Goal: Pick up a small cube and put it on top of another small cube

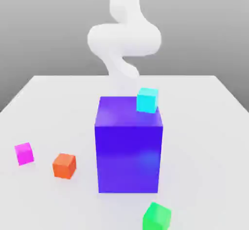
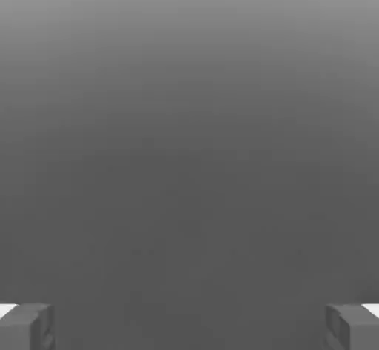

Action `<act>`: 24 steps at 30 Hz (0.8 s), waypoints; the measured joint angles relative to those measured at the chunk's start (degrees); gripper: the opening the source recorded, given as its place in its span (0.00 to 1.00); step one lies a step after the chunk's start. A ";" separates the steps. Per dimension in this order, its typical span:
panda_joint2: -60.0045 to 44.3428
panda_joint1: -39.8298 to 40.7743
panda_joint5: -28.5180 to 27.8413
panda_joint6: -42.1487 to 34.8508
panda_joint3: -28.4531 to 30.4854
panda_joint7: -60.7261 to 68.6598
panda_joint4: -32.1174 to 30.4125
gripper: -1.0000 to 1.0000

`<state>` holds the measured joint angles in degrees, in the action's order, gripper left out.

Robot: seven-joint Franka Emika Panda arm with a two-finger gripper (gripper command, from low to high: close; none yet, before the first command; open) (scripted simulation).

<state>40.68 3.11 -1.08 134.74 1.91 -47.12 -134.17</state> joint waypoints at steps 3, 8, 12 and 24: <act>-6.51 3.90 -1.23 3.80 2.74 -1.56 -3.02 0.50; -16.74 9.81 -2.49 9.80 7.91 -3.50 -7.81 0.50; -24.93 14.06 -2.50 14.60 12.70 -4.32 -11.63 0.50; -50.93 28.89 13.57 29.45 17.50 5.20 -20.37 0.50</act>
<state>-10.25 32.00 12.50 164.20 19.41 -41.91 -154.54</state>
